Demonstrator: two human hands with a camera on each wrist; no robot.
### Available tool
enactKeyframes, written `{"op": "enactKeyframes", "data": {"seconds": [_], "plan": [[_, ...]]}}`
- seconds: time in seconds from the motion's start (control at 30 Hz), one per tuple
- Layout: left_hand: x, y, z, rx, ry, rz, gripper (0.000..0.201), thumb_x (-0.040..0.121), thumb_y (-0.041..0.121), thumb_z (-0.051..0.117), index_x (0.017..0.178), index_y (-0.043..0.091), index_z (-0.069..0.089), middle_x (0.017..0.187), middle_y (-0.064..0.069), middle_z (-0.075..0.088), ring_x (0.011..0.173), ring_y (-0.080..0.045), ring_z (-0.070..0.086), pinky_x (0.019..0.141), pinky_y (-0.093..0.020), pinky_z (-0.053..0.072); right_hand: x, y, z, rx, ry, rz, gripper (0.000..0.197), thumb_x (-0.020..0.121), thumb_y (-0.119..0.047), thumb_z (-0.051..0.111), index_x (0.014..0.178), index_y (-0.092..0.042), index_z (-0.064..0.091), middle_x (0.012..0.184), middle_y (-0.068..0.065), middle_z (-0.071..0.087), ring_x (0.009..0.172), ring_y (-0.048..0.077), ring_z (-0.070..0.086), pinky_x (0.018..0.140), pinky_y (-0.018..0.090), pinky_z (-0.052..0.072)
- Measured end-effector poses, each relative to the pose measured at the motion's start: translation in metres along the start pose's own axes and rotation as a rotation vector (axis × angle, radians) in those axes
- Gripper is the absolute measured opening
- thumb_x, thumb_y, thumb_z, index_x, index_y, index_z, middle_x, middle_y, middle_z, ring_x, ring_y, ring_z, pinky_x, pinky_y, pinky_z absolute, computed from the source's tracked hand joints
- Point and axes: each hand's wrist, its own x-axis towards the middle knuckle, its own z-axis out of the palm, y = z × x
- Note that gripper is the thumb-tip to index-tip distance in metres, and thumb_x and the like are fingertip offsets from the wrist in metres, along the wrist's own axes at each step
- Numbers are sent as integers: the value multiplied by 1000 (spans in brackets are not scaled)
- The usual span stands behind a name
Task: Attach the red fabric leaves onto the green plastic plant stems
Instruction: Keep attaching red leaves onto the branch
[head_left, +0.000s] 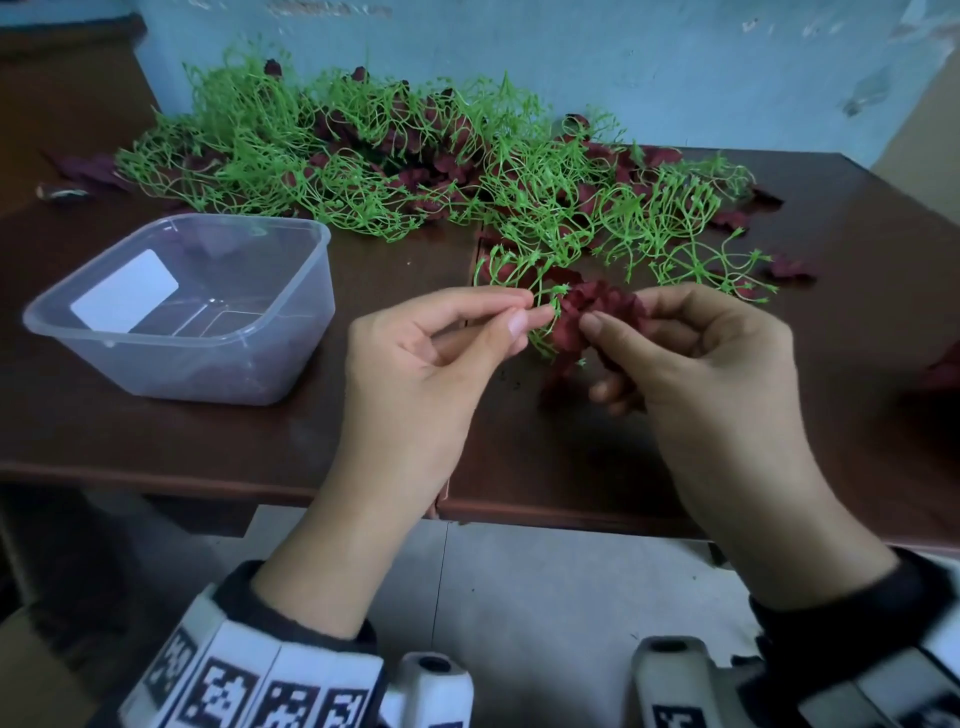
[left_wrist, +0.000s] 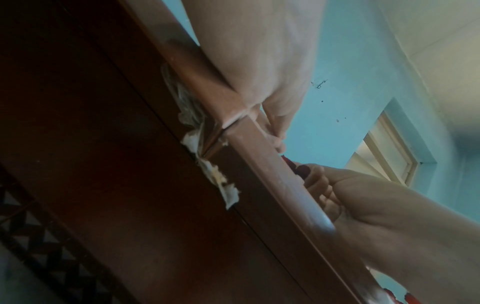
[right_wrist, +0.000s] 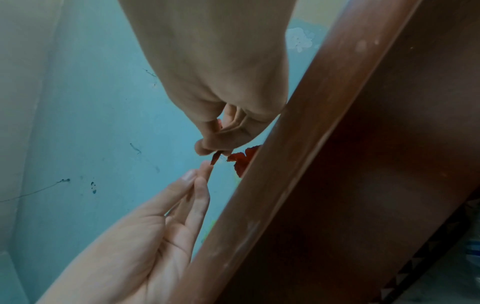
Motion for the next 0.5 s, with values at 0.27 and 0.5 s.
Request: {"op": "enactKeyframes", "data": {"seconds": [0.27,0.5], "plan": [[0,-5,1,145,-138,108,14,82,7,81,92,16,80,107,-2,72,94,-14,70,81,-26,54,-6,-2,4,90,-153,84,11,88,-5,69,80,-9,75,71,11,74,66,18,71,62,28,59],[4,-12,-4,231,-142,-2,15,84,16,80,98,22,82,117,0,70,107,-11,68,94,-37,55,-4,-2,4,170,-147,169,20,95,-9,61,82,-9,75,72,16,71,64,17,70,62,26,57]]}}
